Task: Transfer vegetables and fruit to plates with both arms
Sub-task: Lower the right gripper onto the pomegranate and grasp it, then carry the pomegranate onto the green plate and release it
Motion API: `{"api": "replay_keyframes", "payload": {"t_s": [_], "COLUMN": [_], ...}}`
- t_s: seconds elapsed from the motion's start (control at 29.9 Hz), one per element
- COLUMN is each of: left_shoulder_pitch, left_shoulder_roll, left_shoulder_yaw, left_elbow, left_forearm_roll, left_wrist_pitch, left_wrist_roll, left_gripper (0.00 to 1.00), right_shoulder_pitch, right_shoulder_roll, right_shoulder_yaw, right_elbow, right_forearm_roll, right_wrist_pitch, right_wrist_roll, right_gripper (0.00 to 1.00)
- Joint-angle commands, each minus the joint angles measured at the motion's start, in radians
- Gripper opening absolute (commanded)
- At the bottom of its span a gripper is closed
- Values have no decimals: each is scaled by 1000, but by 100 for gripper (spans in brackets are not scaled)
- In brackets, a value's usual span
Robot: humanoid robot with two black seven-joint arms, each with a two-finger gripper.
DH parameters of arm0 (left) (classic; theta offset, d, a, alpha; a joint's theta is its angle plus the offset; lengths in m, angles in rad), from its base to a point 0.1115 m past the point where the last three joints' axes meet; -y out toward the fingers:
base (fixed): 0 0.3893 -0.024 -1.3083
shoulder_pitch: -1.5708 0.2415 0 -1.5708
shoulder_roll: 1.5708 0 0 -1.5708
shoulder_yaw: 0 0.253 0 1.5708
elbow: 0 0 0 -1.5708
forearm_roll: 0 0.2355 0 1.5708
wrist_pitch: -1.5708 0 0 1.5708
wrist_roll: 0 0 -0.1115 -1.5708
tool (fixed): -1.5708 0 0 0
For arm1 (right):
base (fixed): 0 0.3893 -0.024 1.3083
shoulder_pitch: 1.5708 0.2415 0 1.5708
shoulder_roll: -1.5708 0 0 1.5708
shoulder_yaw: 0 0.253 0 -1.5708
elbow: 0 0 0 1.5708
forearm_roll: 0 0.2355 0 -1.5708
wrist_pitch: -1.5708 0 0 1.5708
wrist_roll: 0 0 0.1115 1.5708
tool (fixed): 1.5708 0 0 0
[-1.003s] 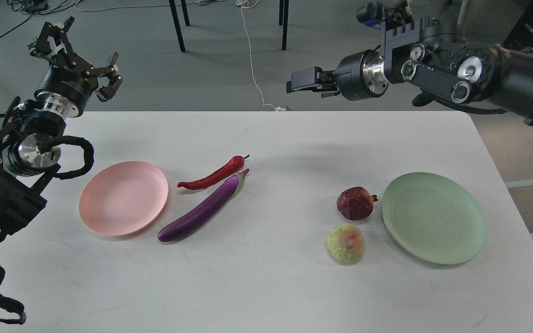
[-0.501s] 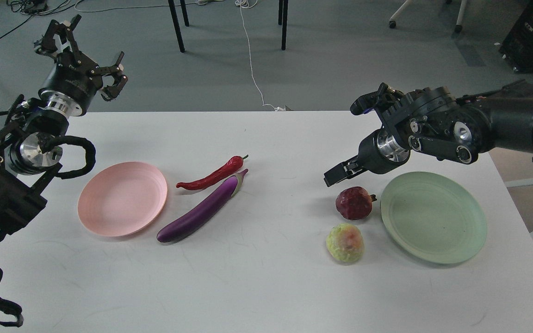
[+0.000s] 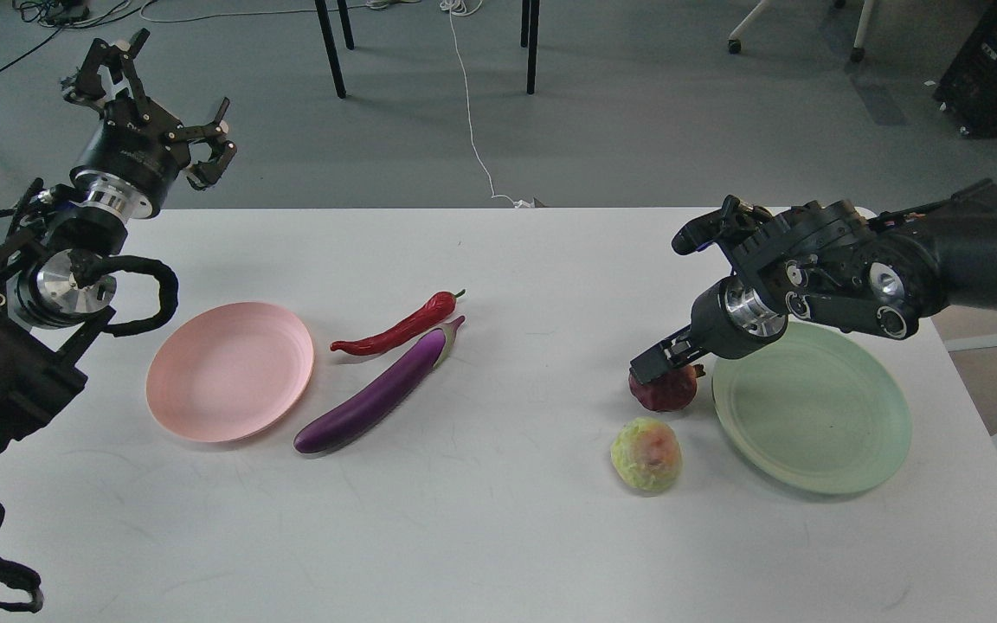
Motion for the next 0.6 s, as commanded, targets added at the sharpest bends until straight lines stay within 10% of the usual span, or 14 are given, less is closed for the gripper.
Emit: {"api": "replay_keyframes", "payload": {"t_s": [0.0, 0.13, 0.57], "left_shoulder_pitch": [0, 0, -2], "left_shoulder_roll": [2, 2, 2], "left_shoulder_yaw": [0, 0, 0], "left_elbow": [2, 4, 1], "left_forearm_roll": [1, 1, 1], "left_wrist_pitch": [0, 0, 0], "left_wrist_roll": [0, 0, 5], "left_gripper": [98, 98, 98], "right_shoulder_pitch": [-8, 1, 115], "right_shoulder_roll": [2, -9, -215], "right_shoulder_yaw": [-2, -2, 17], "right_elbow": [1, 6, 10], "right_forearm_roll": [0, 10, -87], "right_wrist_pitch": [1, 8, 12], "right_wrist_roll": [-1, -14, -51], "right_gripper": [72, 48, 48]}}
